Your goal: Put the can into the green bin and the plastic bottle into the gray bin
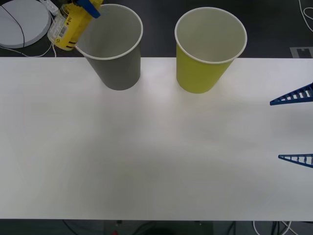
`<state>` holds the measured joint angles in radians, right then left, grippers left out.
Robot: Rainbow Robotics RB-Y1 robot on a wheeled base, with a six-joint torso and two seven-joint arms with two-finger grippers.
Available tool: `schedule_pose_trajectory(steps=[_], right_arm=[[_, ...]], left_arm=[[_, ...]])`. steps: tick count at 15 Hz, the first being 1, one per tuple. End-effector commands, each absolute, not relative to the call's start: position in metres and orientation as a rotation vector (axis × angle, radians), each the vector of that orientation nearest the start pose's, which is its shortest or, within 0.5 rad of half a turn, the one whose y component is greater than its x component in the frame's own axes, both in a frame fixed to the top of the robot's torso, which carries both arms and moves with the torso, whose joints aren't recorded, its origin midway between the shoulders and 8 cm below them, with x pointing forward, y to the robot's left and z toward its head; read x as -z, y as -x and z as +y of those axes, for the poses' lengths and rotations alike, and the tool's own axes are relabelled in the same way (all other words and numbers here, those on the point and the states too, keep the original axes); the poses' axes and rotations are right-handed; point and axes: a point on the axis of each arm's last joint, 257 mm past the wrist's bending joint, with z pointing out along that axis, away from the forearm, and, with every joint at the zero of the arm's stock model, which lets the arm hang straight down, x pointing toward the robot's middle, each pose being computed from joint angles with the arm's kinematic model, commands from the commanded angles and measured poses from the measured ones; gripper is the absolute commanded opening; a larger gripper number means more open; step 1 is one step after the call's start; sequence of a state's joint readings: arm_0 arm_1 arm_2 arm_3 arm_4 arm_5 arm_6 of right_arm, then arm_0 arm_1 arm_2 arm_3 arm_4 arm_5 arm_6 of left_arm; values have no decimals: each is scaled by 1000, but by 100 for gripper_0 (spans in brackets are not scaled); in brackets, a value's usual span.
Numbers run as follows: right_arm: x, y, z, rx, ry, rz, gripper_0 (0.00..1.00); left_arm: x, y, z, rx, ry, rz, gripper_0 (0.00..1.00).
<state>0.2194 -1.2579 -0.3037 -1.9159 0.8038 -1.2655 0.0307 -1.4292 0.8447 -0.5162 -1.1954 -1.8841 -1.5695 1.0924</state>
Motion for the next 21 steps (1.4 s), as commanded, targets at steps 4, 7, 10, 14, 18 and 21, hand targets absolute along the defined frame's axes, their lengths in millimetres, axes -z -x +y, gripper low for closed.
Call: schedule_pose_trajectory(steps=[4, 7, 10, 14, 18, 21], right_arm=[[73, -311, -251, -563, 1552, 1367, 100], [73, -311, -251, -563, 1552, 1367, 100], [73, -311, -251, -563, 1552, 1367, 100], [73, -311, -251, -563, 1552, 1367, 100], [73, -311, -251, -563, 1552, 1367, 100], [73, -311, -251, -563, 1552, 1367, 100]], left_arm=[[-58, -596, 133, -94, -1288, 2119, 0], [-56, -604, 120, -72, -1272, 2118, 0], [-53, -609, 113, -65, -1275, 2110, 0], [-51, -611, 112, -85, -1276, 2110, 0], [-51, -611, 113, -86, -1277, 2111, 100], [-51, -612, 114, -86, -1283, 2107, 100]])
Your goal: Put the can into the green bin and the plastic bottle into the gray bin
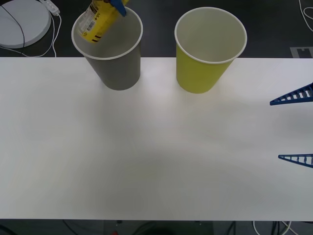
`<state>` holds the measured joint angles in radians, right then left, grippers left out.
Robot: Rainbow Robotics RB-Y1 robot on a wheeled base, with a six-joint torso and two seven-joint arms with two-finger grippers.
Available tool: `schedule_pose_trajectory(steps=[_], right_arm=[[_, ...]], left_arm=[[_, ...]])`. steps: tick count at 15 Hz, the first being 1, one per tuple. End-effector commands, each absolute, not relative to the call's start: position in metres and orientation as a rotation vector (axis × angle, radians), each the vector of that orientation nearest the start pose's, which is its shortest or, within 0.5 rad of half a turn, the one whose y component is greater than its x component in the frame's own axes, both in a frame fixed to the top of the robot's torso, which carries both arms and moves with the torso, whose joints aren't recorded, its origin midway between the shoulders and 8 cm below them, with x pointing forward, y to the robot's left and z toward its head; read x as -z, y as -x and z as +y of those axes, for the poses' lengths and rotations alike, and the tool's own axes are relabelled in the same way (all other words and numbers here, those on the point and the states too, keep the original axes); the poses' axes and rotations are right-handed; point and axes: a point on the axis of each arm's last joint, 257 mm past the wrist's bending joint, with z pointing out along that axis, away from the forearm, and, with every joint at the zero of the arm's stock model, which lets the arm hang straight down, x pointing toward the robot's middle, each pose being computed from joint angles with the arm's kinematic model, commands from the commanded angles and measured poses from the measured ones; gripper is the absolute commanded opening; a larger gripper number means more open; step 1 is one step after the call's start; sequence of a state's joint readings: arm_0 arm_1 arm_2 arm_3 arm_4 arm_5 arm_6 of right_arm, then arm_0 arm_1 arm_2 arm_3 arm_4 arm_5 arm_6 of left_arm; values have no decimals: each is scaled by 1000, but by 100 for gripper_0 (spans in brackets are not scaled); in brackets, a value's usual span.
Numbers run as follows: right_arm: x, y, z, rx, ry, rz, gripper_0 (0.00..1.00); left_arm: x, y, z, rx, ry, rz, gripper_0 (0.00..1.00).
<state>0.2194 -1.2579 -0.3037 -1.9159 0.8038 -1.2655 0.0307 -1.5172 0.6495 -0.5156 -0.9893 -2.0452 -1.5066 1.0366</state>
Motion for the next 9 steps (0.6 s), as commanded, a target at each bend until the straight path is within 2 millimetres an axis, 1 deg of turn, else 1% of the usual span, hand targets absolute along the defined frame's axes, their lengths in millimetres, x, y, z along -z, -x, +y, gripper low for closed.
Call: schedule_pose_trajectory(steps=[1, 9], right_arm=[[73, -311, -251, -563, 1552, 1367, 100], [73, -311, -251, -563, 1552, 1367, 100]], left_arm=[[-50, -611, 113, -85, -1285, 2106, 100], [-50, -611, 115, -83, -1282, 2109, 100]])
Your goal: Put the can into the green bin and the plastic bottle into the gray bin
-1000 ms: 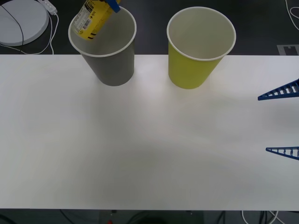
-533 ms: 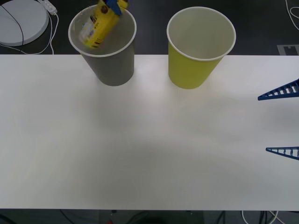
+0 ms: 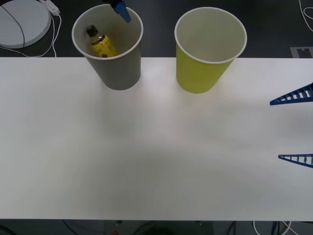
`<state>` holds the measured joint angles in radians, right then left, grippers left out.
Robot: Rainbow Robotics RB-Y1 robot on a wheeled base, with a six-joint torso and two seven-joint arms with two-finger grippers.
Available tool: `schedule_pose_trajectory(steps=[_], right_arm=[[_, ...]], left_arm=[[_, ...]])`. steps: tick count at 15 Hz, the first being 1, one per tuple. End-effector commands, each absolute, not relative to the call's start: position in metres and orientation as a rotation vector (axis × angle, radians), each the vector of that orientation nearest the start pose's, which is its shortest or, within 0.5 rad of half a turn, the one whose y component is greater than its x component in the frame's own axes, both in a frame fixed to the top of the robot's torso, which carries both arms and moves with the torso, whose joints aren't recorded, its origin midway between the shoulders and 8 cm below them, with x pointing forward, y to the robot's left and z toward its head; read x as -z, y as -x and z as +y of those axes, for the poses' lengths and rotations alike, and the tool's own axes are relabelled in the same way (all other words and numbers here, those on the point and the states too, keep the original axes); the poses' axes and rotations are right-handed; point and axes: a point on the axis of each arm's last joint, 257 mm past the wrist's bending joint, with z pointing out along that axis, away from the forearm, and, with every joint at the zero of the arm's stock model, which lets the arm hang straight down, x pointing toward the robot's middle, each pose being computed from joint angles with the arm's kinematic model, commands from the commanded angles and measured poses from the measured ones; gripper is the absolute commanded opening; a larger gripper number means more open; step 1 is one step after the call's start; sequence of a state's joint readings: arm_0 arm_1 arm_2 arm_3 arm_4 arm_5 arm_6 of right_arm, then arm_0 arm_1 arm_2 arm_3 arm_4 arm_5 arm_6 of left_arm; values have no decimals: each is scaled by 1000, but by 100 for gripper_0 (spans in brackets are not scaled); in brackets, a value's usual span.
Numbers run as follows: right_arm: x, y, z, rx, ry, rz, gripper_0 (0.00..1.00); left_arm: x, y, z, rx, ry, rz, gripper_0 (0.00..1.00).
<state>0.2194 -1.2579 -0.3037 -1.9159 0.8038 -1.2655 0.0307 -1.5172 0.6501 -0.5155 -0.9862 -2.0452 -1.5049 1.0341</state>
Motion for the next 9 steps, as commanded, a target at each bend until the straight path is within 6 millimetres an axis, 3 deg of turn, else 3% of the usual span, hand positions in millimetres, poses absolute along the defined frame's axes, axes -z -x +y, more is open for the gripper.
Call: schedule_pose_trajectory(steps=[1, 9], right_arm=[[73, -311, -251, -563, 1552, 1367, 100], [73, -311, -251, -563, 1552, 1367, 100]], left_arm=[[-51, -611, 115, -78, -1284, 2107, 100], [-52, -594, 132, -62, -1339, 2102, 100]])
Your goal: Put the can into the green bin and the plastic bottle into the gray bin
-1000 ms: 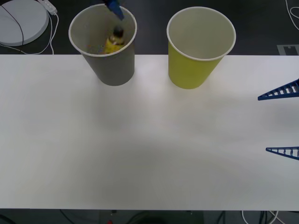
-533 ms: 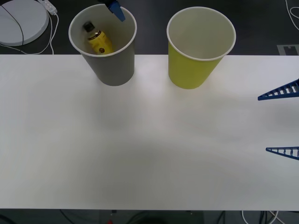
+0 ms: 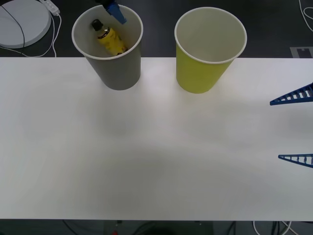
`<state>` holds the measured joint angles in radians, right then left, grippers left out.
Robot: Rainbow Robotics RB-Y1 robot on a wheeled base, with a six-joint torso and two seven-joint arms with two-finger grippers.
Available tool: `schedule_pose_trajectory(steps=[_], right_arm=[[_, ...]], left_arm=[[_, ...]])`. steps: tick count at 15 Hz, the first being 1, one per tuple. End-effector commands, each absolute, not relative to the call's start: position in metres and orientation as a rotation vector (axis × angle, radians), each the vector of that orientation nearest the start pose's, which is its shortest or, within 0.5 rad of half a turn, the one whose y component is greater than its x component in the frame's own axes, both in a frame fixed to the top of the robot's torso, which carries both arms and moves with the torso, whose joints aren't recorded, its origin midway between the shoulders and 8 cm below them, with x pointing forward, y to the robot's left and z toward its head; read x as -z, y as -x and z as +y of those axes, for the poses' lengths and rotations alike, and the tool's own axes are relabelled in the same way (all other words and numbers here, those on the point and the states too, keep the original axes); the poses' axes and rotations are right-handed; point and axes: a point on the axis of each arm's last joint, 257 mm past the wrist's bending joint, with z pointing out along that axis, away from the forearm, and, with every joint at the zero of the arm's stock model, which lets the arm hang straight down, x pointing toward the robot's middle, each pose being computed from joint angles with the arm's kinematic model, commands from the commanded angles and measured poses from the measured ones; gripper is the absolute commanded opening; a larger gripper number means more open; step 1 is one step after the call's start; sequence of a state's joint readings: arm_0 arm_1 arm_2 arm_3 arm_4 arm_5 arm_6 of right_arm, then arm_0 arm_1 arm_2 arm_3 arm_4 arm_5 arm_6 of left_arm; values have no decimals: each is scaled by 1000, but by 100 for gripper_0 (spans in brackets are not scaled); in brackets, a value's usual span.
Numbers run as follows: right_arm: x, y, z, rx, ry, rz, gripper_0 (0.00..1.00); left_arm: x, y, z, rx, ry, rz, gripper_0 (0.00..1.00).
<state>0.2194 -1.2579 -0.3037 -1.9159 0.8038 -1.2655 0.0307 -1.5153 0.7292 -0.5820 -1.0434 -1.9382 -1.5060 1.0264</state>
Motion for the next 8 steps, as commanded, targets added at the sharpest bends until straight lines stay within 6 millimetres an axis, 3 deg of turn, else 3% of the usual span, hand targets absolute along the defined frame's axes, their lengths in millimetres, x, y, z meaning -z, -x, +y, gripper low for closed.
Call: schedule_pose_trajectory(steps=[1, 8], right_arm=[[73, -311, -251, -563, 1552, 1367, 100], [73, -311, -251, -563, 1552, 1367, 100]], left_arm=[[-53, -591, 136, -67, -1348, 2101, 100], [-40, -570, 161, -104, -1385, 2064, 100]])
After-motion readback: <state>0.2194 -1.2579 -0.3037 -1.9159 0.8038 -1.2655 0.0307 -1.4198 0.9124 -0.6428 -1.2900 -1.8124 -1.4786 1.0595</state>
